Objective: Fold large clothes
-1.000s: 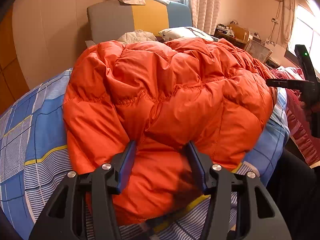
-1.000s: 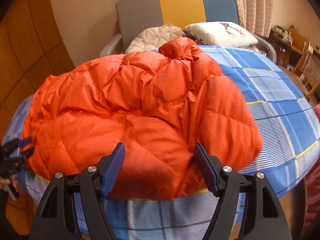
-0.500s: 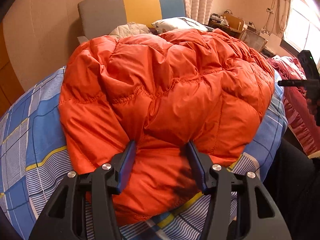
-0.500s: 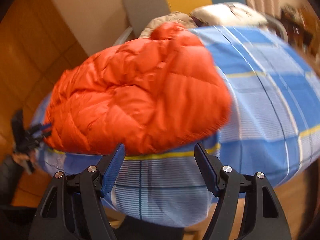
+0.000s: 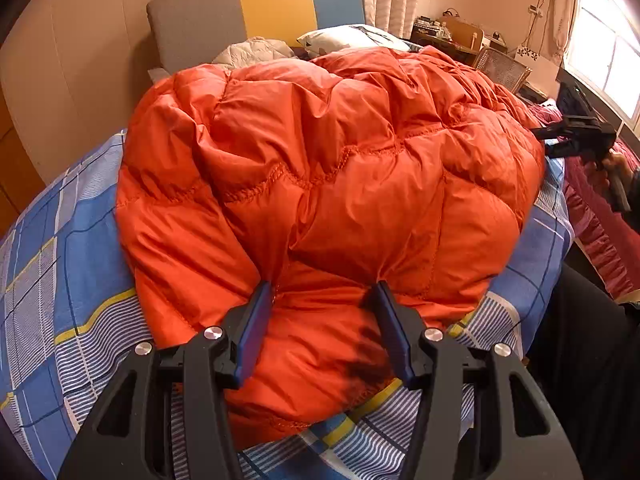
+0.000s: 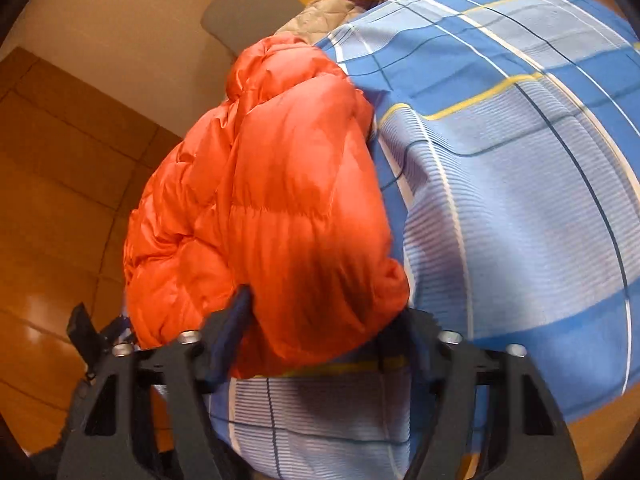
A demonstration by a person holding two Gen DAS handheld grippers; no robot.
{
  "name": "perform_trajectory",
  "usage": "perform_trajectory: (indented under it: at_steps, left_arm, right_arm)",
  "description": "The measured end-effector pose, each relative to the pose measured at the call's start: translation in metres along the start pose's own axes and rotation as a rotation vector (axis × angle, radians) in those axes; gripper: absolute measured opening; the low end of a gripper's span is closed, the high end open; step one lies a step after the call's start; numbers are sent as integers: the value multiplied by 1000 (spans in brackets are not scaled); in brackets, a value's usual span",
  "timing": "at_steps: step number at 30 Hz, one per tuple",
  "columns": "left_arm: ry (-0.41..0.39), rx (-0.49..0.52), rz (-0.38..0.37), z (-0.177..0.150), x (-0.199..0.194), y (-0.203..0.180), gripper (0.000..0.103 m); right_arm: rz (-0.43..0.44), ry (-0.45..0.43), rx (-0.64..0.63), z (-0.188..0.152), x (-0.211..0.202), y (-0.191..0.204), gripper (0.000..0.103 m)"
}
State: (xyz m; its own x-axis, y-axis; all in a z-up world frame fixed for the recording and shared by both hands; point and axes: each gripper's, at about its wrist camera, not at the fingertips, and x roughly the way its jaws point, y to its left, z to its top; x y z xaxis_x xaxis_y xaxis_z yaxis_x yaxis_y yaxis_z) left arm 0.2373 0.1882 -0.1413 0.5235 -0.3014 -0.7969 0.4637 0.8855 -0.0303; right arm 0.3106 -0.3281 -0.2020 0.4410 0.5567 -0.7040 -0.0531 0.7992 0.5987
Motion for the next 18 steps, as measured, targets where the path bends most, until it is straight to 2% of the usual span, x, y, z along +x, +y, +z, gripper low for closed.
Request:
perform_trajectory:
  at_steps: [3,5,12,18]
  left_arm:
    - [2,-7,-11,-2,0,2,53]
    - [8,-10,-17,-4,0,2,53]
    - [39,11,-26,-8,1,6,53]
    - [38,-5,-27,-12,0,5,52]
  right_arm:
    - [-17,-2,-87,5,-4,18,24]
    - [-40,-12,-171,7,-9,38,17]
    - [-137,-32,-553,10,-29,124,13]
    - [-127,-46,-780,12,-33,186,12]
